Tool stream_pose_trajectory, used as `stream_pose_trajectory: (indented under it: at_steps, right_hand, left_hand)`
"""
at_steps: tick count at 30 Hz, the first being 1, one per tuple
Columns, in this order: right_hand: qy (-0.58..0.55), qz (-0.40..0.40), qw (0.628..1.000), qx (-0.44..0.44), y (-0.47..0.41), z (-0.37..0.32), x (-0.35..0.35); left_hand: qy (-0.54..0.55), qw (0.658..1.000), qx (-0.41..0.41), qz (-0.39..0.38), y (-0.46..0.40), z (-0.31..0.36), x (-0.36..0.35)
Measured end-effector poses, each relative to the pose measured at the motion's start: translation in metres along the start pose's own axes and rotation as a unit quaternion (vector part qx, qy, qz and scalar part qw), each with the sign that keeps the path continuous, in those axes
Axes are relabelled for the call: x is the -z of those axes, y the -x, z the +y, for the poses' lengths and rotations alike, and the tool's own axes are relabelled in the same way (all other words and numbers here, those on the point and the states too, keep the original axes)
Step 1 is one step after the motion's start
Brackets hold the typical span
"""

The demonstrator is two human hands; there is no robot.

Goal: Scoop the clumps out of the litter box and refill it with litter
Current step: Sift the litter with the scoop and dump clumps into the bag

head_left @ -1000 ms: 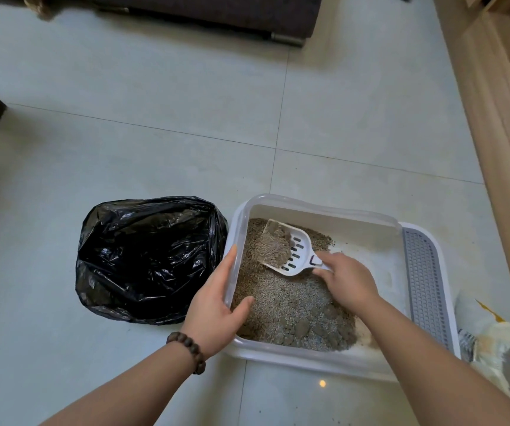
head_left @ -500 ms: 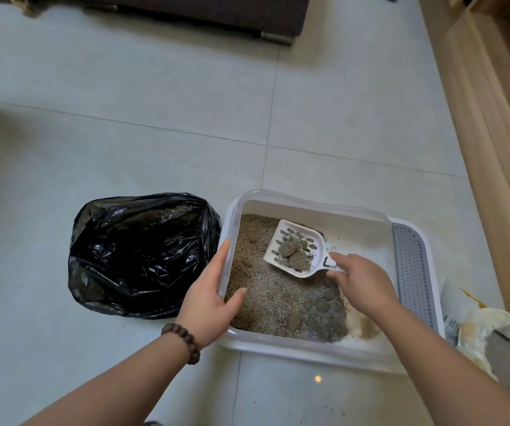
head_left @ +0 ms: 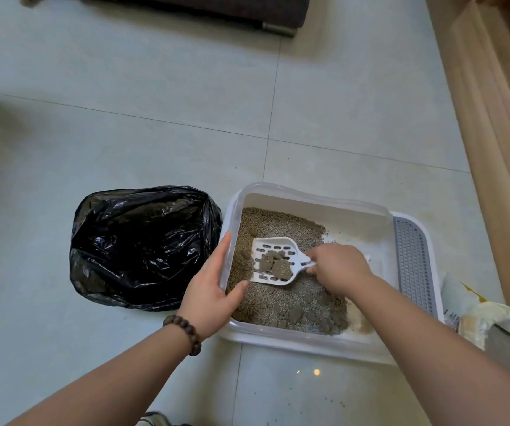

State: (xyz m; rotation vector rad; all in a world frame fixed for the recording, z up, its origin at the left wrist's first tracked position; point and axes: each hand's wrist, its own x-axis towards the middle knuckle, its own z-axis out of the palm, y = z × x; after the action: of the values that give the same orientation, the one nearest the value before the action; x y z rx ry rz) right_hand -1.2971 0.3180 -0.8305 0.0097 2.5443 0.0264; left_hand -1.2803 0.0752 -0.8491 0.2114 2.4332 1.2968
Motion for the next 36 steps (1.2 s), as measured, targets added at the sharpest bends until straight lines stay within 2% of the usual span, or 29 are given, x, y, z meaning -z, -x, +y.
stream_pose_trajectory:
  at_steps: [8,16,22,25,27,30,36]
  right_hand:
    - [-0.133,-0.021,0.991,-0.023,-0.008,-0.024,-0.013]
    - [0.013,0.013,0.997,-0.076,-0.003,-0.004,0.001]
    - [0.084,0.002,0.996,-0.033,-0.012,-0.039,0.026]
    - [0.099,0.025,0.995,-0.013,-0.023,-0.053,0.029]
    - [0.060,0.037,0.998,-0.007,-0.028,-0.046,0.025]
    - [-0.072,0.016,0.997,0.001,-0.027,-0.025,0.008]
    - [-0.257,0.009,0.966,0.002,-0.015,-0.012,-0.025]
  left_hand:
    - [0.008,1.000,0.011,-0.001,0.000,0.000,-0.001]
    - [0.009,1.000,0.005,0.002,0.000,-0.002,-0.002]
    - [0.007,1.000,0.003,-0.001,-0.001,-0.002,-0.002]
    - [0.015,1.000,0.002,-0.001,0.000,-0.002,-0.002]
    - [0.020,1.000,0.003,-0.001,0.000,-0.002,-0.002]
    - [0.023,1.000,0.007,-0.003,0.000,-0.002,-0.001]
    - [0.017,1.000,0.008,0.002,0.001,-0.002,-0.001]
